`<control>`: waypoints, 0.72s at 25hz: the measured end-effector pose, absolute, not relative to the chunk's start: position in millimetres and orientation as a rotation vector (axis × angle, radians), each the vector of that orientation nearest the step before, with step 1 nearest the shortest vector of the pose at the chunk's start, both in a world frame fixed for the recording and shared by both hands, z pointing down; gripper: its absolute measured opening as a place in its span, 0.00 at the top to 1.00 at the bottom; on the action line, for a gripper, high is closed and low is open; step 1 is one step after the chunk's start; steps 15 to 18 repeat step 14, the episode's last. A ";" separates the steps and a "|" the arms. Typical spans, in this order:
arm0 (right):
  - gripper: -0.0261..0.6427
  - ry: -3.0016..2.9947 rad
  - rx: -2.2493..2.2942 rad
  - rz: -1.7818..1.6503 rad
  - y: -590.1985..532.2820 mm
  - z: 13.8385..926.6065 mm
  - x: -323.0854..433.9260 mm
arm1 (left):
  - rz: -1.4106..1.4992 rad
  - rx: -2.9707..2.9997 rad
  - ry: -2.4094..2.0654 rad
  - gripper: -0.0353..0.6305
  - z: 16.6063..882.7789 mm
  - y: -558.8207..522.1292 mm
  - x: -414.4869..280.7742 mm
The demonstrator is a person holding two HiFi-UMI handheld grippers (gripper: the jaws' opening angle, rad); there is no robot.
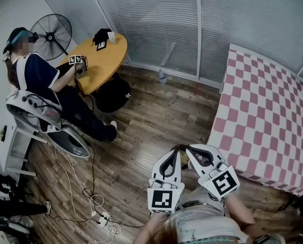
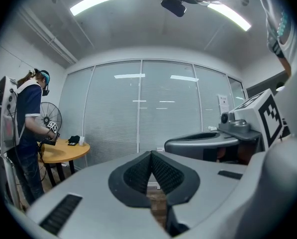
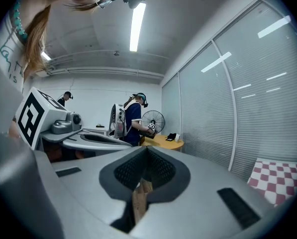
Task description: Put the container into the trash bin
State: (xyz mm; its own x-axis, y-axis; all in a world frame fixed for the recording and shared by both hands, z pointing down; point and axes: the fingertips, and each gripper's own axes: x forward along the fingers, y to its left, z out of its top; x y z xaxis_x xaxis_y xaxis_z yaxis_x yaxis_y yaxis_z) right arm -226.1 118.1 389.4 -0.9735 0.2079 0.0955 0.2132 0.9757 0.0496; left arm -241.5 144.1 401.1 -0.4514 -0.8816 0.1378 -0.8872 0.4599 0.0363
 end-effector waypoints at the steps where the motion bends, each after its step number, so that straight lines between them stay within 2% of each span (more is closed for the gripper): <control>1: 0.97 -3.031 -0.323 -0.090 117.7 390.0 -225.5 | 0.063 1.566 -2.564 0.94 401.3 143.4 -240.8; 18: 0.97 -3.020 -0.321 -0.096 117.7 393.0 -225.9 | 0.086 1.587 -2.550 0.94 405.4 141.0 -240.3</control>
